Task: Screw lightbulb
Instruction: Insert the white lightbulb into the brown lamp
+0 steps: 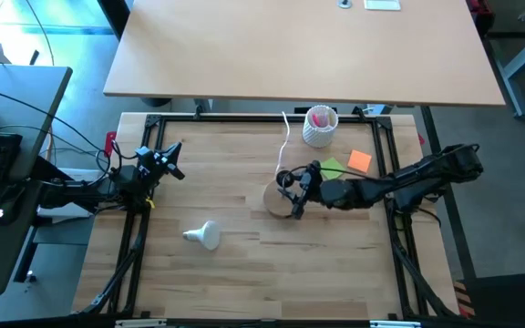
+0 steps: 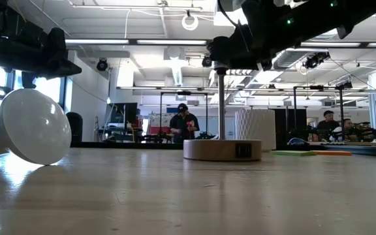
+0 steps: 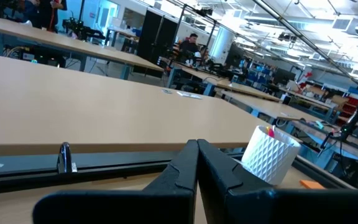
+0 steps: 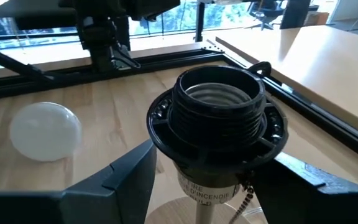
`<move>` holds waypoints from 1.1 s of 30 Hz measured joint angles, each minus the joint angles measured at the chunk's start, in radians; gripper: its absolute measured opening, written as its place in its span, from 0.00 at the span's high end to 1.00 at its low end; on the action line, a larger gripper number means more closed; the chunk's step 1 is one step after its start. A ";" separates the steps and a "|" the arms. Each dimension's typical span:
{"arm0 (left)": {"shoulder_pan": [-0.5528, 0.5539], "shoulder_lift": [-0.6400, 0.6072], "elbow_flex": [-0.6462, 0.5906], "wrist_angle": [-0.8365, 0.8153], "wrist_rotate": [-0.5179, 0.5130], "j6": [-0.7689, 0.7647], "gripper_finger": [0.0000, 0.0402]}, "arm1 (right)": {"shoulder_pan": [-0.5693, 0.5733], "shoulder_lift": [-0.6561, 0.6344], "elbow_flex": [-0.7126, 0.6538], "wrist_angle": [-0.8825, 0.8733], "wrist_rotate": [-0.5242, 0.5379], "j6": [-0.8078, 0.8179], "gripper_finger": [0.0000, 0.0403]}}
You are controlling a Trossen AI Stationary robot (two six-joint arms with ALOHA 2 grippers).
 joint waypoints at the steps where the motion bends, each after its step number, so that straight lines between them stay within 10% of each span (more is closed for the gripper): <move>1: 0.000 0.000 0.000 0.000 0.000 0.000 1.00 | -0.004 0.000 0.000 0.000 -0.012 -0.002 0.41; 33: 0.000 0.000 0.000 0.000 0.000 0.000 1.00 | -0.060 0.003 0.000 0.021 -0.102 -0.005 0.26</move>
